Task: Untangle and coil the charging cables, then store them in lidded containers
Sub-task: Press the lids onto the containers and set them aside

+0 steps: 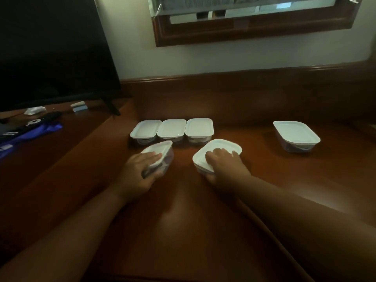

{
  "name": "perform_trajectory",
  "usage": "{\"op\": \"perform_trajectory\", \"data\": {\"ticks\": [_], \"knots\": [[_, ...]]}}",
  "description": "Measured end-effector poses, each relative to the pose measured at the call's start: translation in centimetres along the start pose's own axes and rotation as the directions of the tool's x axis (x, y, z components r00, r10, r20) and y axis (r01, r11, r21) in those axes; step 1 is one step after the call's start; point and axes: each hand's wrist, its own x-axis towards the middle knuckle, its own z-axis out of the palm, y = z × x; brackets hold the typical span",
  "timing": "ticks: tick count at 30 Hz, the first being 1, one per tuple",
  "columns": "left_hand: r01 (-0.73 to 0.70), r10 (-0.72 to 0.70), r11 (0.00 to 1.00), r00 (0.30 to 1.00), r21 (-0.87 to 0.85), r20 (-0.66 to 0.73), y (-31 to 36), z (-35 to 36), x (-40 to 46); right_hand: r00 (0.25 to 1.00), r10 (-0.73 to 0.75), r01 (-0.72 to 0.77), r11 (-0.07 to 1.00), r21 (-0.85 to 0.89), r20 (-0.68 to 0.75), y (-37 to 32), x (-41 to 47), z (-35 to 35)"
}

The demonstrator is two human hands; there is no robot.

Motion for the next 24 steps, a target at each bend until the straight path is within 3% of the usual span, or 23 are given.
{"op": "perform_trajectory", "data": {"ticks": [3,5,13,24], "knots": [[0.032,-0.039,0.998,0.987,-0.046,-0.157,-1.2,-0.8,1.5,0.987,-0.161,0.16,0.985,0.072,0.009,-0.4,0.8,-0.3],[0.06,-0.058,0.998,0.982,0.007,-0.181,-2.4,-1.0,3.1,0.977,-0.211,0.209,0.974,0.085,0.02,-0.6,1.5,-0.5],[0.064,-0.073,0.93,0.997,0.362,0.011,-7.6,-0.4,11.6,0.961,-0.278,0.277,0.955,0.109,-0.01,-1.6,3.8,0.2],[0.122,-0.199,0.891,0.97,0.437,0.136,-8.4,-0.4,17.4,0.968,-0.25,0.25,0.953,0.172,-0.021,-1.7,4.1,1.3]]}}
